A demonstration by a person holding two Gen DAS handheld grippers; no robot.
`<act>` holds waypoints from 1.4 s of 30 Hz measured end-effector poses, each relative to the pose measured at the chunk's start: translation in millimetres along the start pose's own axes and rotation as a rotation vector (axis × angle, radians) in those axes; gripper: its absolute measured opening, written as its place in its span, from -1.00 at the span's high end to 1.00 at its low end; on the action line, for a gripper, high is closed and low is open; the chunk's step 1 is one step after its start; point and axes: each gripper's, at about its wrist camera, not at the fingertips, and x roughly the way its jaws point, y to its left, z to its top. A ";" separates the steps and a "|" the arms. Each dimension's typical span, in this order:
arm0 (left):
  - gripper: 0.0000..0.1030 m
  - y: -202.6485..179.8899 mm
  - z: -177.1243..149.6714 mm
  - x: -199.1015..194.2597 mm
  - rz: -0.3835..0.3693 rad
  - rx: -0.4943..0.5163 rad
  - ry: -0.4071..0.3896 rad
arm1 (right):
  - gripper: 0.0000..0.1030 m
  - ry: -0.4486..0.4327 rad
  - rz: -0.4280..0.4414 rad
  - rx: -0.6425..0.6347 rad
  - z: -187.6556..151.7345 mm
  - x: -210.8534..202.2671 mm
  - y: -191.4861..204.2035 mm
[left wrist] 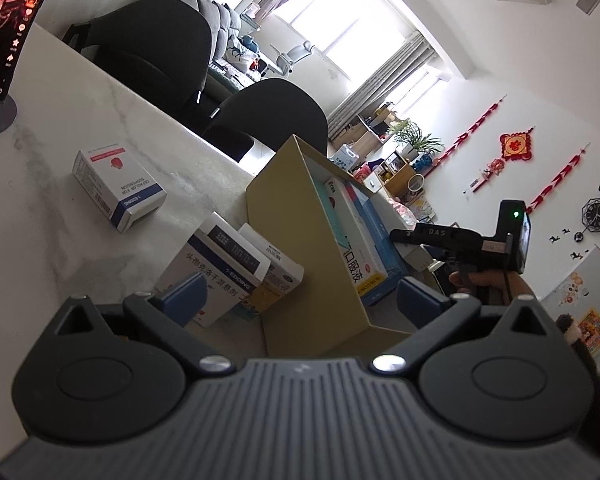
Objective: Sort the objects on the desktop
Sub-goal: 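Carry the white box with the right gripper over the beige box, then lower the white box into the beige box beside the blue boxes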
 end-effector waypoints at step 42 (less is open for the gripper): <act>-1.00 -10.1 -3.4 -4.8 0.005 0.022 0.000 | 0.09 0.036 0.038 -0.042 -28.7 -30.6 -3.3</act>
